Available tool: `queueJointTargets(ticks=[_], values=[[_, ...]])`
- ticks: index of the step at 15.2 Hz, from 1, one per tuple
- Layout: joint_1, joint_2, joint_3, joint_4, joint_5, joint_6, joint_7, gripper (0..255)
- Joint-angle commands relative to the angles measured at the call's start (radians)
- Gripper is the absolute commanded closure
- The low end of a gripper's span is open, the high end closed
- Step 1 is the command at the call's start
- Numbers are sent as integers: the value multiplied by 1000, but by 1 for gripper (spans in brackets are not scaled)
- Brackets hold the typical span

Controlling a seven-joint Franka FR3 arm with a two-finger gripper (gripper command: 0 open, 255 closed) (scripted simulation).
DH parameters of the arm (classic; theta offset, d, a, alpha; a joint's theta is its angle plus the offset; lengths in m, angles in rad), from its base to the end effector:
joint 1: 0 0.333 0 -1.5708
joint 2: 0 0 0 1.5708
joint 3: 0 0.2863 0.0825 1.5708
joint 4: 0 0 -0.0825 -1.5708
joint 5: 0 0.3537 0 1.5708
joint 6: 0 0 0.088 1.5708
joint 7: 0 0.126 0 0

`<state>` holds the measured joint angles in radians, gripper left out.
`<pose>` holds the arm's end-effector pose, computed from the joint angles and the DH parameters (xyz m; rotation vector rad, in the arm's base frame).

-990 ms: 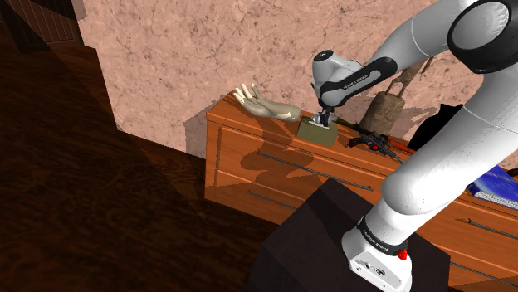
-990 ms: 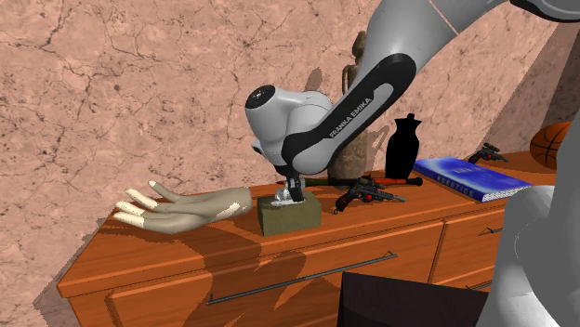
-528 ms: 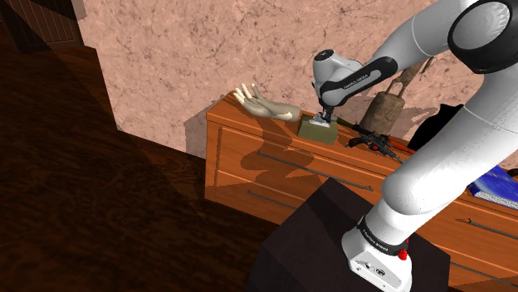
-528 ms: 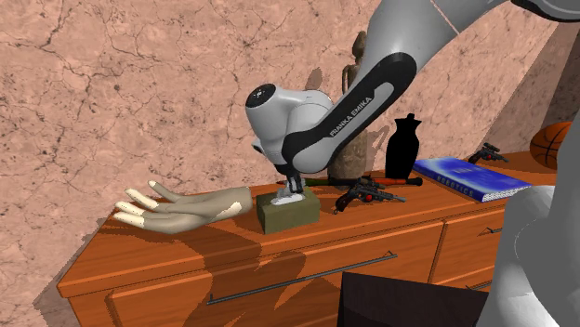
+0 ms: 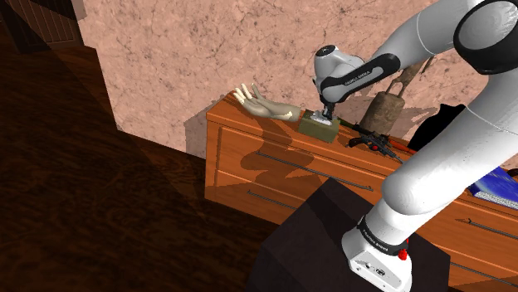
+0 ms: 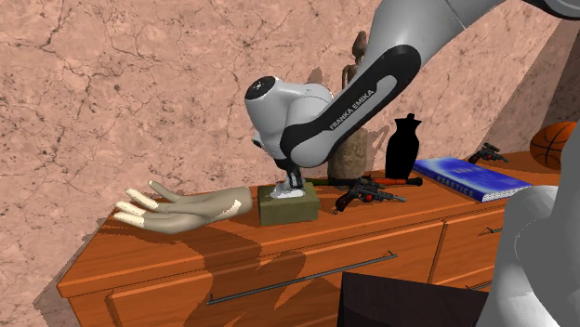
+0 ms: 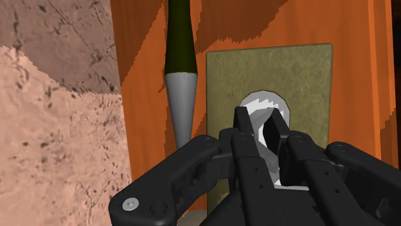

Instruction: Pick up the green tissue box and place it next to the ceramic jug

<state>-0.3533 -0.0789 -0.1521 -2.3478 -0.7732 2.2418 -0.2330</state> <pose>0.4019 -0.2574 0.3412 2.5737 0.2993 -0.3085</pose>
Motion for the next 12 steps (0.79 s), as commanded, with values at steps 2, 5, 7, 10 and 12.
queueJointTargets(ticks=[2,5,7,10,12], values=[[4,-22,3,14,17,-31,-25,255],[7,-45,5,29,34,-63,-51,255],[9,-59,7,41,44,-85,-67,255],[12,-78,9,60,58,-118,-92,255],[14,-90,11,74,67,-140,-108,255]])
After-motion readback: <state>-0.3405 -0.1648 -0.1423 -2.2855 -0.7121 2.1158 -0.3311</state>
